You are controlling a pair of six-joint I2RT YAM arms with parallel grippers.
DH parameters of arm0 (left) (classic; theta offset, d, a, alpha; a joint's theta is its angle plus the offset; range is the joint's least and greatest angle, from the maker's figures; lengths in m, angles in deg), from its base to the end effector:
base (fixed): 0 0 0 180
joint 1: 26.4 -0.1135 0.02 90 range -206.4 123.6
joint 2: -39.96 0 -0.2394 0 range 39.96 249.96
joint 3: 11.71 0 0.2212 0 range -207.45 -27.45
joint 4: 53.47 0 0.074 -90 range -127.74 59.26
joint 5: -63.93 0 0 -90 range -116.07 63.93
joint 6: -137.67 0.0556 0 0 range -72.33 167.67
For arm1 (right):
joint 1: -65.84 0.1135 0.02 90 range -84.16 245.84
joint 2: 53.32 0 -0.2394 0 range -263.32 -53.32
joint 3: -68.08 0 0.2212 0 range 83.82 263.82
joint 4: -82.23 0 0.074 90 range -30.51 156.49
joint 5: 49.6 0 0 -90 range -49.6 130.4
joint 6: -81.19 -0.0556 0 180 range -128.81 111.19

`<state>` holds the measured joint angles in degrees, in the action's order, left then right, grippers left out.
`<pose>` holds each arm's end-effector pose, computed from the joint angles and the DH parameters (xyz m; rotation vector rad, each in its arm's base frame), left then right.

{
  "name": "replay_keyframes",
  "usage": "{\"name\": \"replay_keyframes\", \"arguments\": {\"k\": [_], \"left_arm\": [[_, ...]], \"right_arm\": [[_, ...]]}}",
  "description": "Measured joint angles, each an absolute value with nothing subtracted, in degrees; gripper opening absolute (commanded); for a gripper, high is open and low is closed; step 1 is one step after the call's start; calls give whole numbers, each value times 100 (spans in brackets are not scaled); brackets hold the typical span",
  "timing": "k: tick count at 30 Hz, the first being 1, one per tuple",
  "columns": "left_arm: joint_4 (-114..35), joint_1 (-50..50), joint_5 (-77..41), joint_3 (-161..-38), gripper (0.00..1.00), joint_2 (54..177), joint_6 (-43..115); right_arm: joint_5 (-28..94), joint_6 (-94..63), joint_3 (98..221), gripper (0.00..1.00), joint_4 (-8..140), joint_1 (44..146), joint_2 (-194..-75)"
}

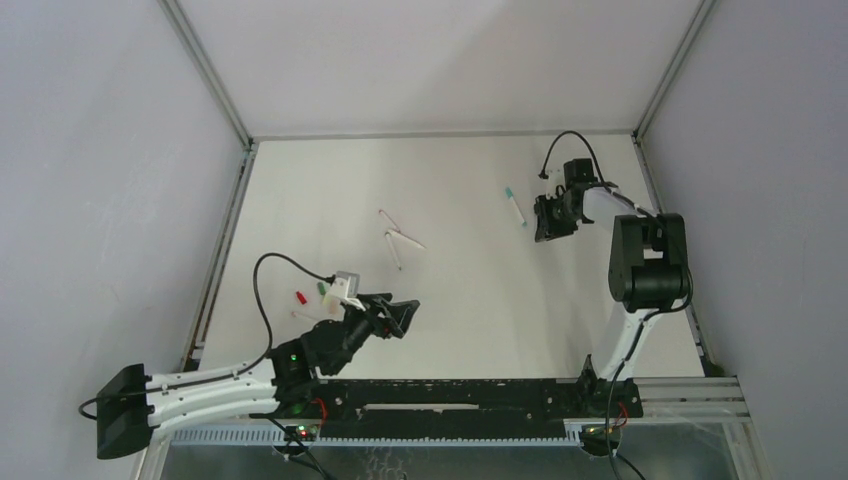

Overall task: Insert the pens into the pen caps
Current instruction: Place the pen at the center of the board, then move the pen to the center of the board.

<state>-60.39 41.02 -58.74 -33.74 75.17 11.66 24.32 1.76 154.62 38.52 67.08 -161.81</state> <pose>0.0891 -0.1361 0.1879 0.0300 1.7404 -0.8787 0.3532 0.0230 0.1418 -0.3567 2.6556 0.3301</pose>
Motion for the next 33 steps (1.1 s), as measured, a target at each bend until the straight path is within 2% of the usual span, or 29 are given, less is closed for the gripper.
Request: {"name": "replay_keyframes", "arguments": {"k": [4, 10, 17, 21, 28, 33], "left_arm": [[-5801, 4102, -5854, -3522, 84, 7468, 1170], [-5392, 4074, -5830, -3708, 92, 7364, 1207], [-4811, 3698, -5518, -4097, 92, 7239, 1373], [-4531, 3250, -5231, -4257, 92, 7187, 1417], [-3991, 2607, -4951, -4270, 90, 7136, 1408], [-3460, 2078, -4982, -4270, 87, 6946, 1395]], "right_arm": [[2240, 301, 15462, 45, 3644, 6659, -15859], [1573, 648, 15436, 47, 3406, 6657, -14635], [82, 799, 15322, 47, 3360, 6657, -12725], [-989, 755, 15274, 51, 3446, 6683, -12010], [-2516, 862, 15215, 53, 3631, 7186, -11766], [-3052, 847, 14288, 52, 4088, 7173, -11846]]}}
